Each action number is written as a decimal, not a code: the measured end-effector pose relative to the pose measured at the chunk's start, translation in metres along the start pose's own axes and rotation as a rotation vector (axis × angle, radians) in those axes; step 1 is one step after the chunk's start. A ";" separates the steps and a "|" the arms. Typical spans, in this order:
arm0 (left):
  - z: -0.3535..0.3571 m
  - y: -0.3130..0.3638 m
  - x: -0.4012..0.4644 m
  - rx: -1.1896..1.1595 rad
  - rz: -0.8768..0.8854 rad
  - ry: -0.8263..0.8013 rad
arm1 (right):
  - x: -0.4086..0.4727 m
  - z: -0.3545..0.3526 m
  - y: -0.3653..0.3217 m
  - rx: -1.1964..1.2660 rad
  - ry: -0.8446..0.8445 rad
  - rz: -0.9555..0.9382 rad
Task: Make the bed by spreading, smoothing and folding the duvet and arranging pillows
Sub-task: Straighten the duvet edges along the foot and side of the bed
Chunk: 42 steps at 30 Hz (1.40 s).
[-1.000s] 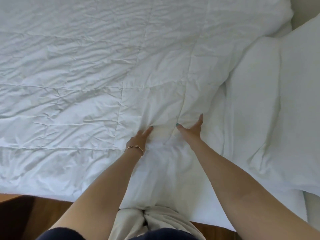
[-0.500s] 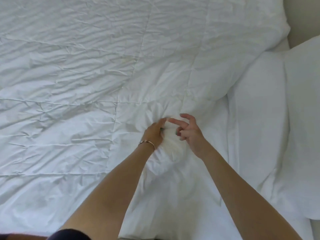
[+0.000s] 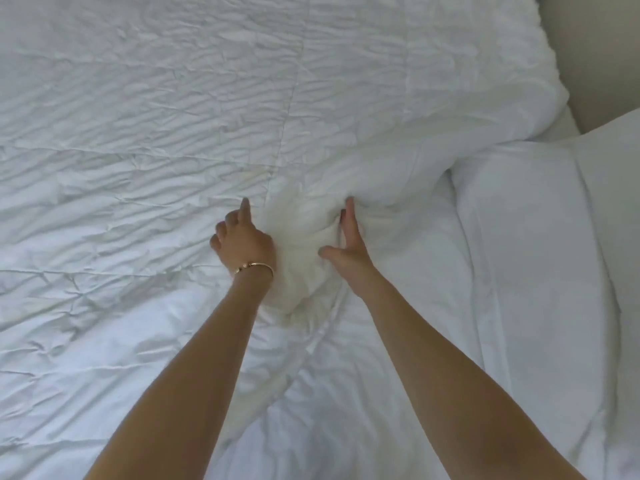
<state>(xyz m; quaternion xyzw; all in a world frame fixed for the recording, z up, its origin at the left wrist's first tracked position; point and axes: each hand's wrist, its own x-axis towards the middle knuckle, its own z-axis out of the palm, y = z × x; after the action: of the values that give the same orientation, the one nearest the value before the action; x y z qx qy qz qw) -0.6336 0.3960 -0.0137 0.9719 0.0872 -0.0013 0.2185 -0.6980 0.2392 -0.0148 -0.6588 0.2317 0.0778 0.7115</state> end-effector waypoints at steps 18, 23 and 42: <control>0.070 -0.031 0.027 0.263 0.518 -0.680 | 0.028 -0.012 0.085 0.082 0.349 0.197; 0.059 -0.027 0.011 0.304 0.534 -0.668 | 0.006 0.001 0.075 0.113 0.421 0.194; 0.027 0.007 -0.246 -0.090 0.268 -0.973 | -0.341 -0.059 0.090 -0.226 0.834 0.289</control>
<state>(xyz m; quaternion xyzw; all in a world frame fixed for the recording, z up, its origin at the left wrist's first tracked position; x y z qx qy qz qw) -0.8732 0.3368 -0.0255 0.8511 -0.1504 -0.4220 0.2737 -1.0495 0.2586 0.0498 -0.6685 0.5778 -0.0708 0.4629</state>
